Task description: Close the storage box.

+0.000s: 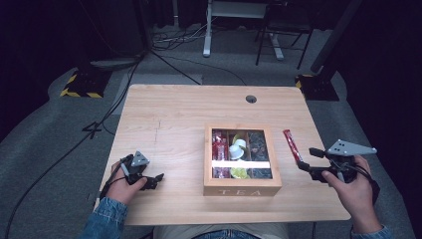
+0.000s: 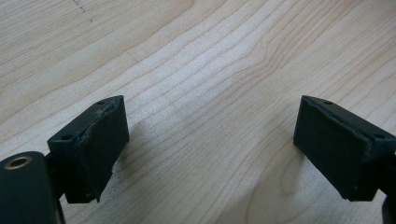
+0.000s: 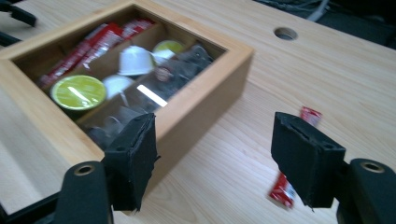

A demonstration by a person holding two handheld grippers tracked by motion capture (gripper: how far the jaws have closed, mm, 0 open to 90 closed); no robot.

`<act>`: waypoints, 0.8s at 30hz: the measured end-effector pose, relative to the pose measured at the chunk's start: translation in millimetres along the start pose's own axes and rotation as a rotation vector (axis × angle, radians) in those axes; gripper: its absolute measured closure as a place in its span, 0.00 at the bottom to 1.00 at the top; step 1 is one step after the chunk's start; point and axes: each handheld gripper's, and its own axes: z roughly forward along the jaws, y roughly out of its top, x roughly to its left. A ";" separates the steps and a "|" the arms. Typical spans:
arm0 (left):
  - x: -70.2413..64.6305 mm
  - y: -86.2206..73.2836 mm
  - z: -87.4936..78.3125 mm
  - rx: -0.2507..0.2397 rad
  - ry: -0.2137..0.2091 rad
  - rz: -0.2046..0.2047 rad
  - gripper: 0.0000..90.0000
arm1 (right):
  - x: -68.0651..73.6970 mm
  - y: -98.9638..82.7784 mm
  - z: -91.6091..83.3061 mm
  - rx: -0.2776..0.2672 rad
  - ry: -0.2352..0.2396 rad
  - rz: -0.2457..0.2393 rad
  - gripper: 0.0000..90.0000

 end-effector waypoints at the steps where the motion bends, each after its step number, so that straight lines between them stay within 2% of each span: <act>1: 0.4 0.2 0.0 0.001 -0.001 0.005 0.12 | -4.0 -1.7 -0.4 0.016 -0.013 0.005 0.34; 5: 0.6 0.4 0.6 -0.002 0.002 0.009 0.11 | -21.7 -10.3 -0.5 0.086 -0.049 0.023 0.33; 7: 0.4 0.4 0.7 -0.002 0.001 0.005 0.11 | -24.8 -12.2 -0.1 0.092 -0.053 0.027 0.33; 9: 0.3 0.3 0.7 -0.002 0.001 0.005 0.11 | -38.3 -22.4 3.1 0.111 -0.071 0.049 0.32; 12: 0.3 0.4 0.8 -0.002 0.001 0.006 0.11 | -47.1 -31.1 6.4 0.128 -0.077 0.060 0.31; 18: 0.1 0.4 0.9 -0.001 0.003 0.007 0.11 | -66.3 -53.9 18.7 0.206 -0.107 0.072 0.30; 20: 0.1 0.5 0.9 0.000 0.003 0.006 0.11 | -71.4 -63.6 25.8 0.233 -0.105 0.087 0.30; 24: 0.0 0.8 0.9 0.002 0.005 0.007 0.11 | -75.6 -77.9 36.7 0.247 -0.096 0.100 0.30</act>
